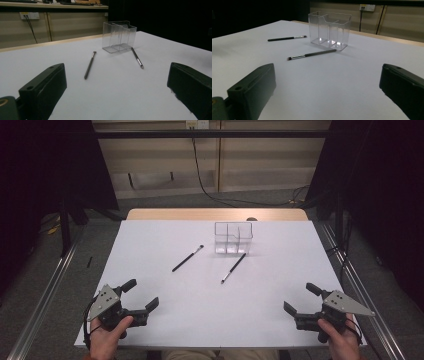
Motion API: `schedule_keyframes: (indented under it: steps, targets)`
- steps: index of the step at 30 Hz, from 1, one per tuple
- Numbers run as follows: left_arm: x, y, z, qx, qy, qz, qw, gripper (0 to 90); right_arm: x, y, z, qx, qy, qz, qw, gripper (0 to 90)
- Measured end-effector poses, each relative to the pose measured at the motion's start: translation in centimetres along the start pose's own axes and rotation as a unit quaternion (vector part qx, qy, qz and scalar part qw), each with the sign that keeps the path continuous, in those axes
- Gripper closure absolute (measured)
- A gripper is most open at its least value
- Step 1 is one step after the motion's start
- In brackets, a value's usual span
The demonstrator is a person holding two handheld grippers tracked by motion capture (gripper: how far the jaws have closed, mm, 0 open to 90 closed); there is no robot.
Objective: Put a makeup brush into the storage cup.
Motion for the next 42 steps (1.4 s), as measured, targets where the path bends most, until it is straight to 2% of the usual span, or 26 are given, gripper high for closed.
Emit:
schedule_keyframes:
  steps: [6,12,19,27,31,33,37,42]
  targets:
    - [0.0,-0.1,0.2,0.002,0.003,0.003,1.0000,2.4,0.0,0.1,0.0,-0.006,-0.001,0.000,1.0000,0.2]
    - [0.1,0.0,0.2,0.000,0.008,-0.003,1.0000,2.5,0.0,0.0,0.0,-0.006,-0.001,0.005,1.0000,0.2]
    - [0.2,-0.2,0.6,0.009,0.022,0.004,0.9997,4.5,-0.1,0.2,-0.1,-0.008,-0.004,0.006,0.9999,0.3]
    - [-0.1,-0.7,1.0,0.019,0.026,0.003,0.9995,4.3,-0.1,0.6,-0.3,-0.011,-0.004,-0.002,0.9999,0.2]
    - [-0.2,-0.9,1.8,0.032,0.035,0.005,0.9989,4.7,-0.1,0.5,-0.2,-0.010,-0.004,0.000,0.9999,0.3]
    - [-0.3,-1.0,2.4,0.039,0.045,0.013,0.9982,4.6,-0.1,0.5,-0.2,-0.010,-0.003,0.000,0.9999,0.3]
    - [-0.3,-1.1,3.2,0.044,0.052,0.017,0.9975,4.5,-0.1,0.5,-0.2,-0.008,-0.003,-0.003,1.0000,0.3]
    - [-0.8,-1.0,3.8,0.045,0.048,0.019,0.9976,4.0,-0.1,0.5,-0.1,-0.008,-0.001,-0.005,1.0000,0.3]
Point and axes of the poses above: each handheld gripper's, and its own axes: z roughly forward along the jaws, x roughly out of its underside, y roughly to its left, the point moved 5 cm from there along z, roughly forward along the jaws, and after that the axes turned 7 degrees about x, right-handed, at the moved point
